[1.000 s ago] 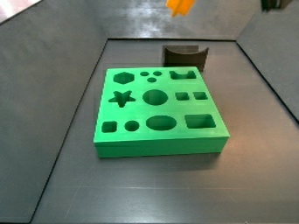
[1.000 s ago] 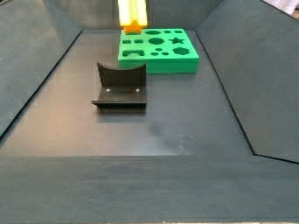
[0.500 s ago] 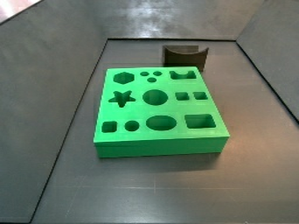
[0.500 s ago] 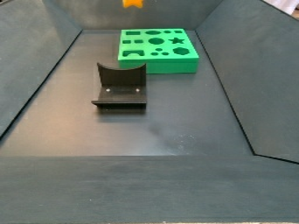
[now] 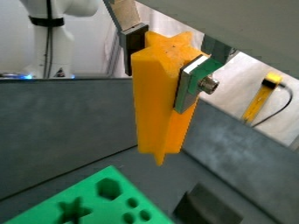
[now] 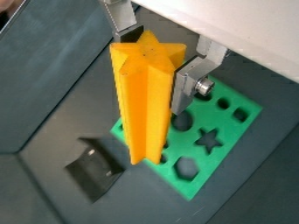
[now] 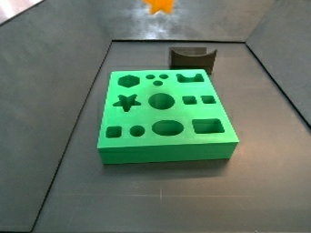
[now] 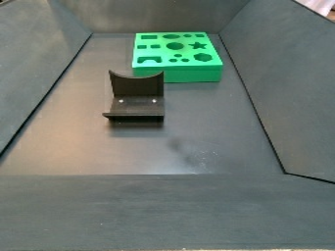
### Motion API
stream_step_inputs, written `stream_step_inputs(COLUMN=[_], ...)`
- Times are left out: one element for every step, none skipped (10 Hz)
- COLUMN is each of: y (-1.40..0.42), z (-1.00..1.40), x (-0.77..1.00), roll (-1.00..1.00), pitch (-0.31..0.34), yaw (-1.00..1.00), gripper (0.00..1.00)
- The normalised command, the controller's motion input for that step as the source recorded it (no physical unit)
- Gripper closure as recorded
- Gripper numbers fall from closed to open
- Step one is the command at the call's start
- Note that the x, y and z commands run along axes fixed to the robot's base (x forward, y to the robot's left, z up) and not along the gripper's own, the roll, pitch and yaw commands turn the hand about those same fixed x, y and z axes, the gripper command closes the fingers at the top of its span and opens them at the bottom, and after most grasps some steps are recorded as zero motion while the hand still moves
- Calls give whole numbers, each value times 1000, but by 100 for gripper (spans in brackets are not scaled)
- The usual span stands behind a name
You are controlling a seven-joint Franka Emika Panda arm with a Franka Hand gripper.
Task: Pick up the star object. Move up. Place the star object on the fixture. Regrasp the star object. Move to above the board. Insert the star object.
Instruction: Move to above the board.
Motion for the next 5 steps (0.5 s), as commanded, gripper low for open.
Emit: stream_step_inputs(y=[-78, -22, 2, 29, 40], z=[36, 29, 15, 7, 10], x=[-203, -137, -121, -108, -99], roll=[-1000, -1000, -1000, -1000, -1000], pitch=[-88, -91, -104, -119, -137], yaw=[-60, -64, -65, -64, -62], gripper=[100, 100, 100, 100, 100])
